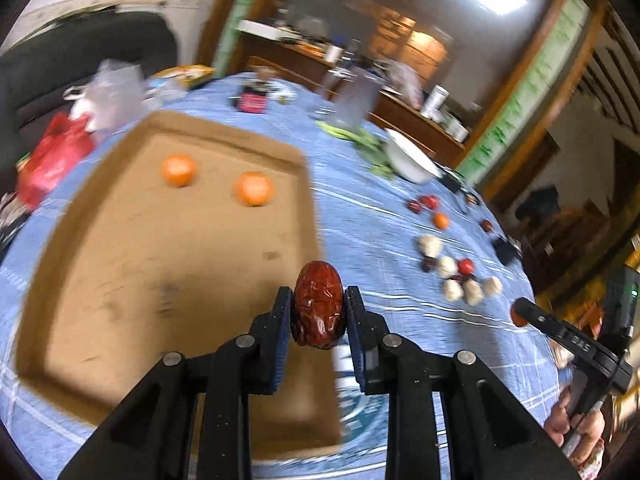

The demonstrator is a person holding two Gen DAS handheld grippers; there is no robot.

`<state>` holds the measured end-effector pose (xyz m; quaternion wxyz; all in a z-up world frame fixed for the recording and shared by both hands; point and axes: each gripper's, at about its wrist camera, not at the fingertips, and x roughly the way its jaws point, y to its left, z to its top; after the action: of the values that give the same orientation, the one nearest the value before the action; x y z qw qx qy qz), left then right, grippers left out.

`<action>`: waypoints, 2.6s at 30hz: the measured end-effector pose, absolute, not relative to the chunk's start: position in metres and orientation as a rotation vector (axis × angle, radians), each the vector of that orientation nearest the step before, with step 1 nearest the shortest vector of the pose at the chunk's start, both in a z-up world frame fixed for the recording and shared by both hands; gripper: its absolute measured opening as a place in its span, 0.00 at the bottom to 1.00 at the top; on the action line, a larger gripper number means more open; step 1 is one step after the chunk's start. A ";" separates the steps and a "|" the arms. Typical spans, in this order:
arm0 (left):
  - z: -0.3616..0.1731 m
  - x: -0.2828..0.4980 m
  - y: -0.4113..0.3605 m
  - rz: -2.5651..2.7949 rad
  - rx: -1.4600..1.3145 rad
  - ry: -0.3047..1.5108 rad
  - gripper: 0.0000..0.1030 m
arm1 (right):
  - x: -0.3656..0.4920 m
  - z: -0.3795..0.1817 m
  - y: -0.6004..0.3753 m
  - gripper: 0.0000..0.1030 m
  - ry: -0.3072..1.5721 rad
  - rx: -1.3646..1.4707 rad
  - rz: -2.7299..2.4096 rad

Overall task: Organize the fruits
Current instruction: 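Carry the date and orange into the box and open both tools, then withdraw both open tools from the box toward the table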

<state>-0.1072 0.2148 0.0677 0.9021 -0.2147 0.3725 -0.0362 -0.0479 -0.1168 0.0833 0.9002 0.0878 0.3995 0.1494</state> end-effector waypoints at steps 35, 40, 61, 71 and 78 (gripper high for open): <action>0.034 0.015 0.329 0.094 -0.359 1.056 0.25 | 0.064 0.026 0.166 0.36 1.071 -0.090 0.570; 0.035 0.015 0.330 0.093 -0.378 1.043 0.28 | 0.066 0.022 0.169 0.36 1.063 -0.108 0.562; 0.081 -0.054 0.313 0.081 -0.445 0.898 0.64 | 0.007 0.069 0.089 0.52 0.917 0.061 0.548; 0.099 -0.090 0.228 -0.085 -0.389 0.869 0.64 | -0.034 0.059 -0.003 0.52 0.906 0.162 0.436; 0.125 -0.109 0.164 -0.189 -0.280 0.815 0.70 | -0.048 0.064 -0.077 0.51 0.886 0.203 0.323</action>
<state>-0.1090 0.1643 0.1252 0.9044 -0.1357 0.3942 -0.0914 -0.0485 -0.0769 0.0637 0.8860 0.0975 0.4259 0.1553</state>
